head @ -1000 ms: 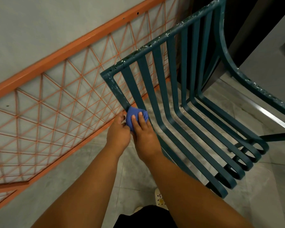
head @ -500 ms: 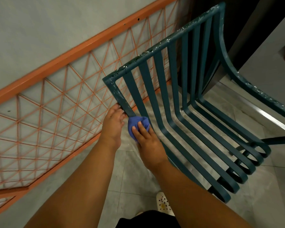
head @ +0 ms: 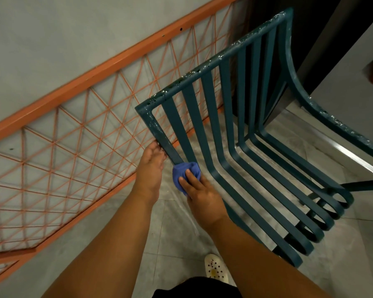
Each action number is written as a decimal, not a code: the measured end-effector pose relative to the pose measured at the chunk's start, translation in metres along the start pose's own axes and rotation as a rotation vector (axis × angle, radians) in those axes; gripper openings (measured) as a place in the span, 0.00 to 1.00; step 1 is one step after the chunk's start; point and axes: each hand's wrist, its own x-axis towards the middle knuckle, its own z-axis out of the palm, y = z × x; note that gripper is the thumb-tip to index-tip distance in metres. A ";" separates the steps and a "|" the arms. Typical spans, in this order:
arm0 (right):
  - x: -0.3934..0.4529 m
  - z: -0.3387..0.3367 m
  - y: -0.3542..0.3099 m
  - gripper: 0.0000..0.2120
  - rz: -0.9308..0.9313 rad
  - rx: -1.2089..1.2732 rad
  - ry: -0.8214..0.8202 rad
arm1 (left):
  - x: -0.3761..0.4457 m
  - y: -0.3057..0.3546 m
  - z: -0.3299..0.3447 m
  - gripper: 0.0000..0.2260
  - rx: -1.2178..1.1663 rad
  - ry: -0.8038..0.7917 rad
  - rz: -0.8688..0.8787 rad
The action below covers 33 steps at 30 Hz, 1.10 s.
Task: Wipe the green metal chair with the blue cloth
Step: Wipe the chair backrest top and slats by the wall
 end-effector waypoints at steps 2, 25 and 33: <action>-0.014 0.001 0.007 0.28 0.077 0.068 -0.032 | -0.004 -0.008 0.000 0.13 0.183 0.080 0.013; -0.071 0.011 0.040 0.21 0.298 -0.088 -0.101 | 0.000 -0.055 0.015 0.10 1.338 0.124 0.998; -0.075 0.010 0.040 0.25 0.260 -0.049 -0.283 | -0.007 -0.093 0.003 0.22 1.667 -0.355 1.076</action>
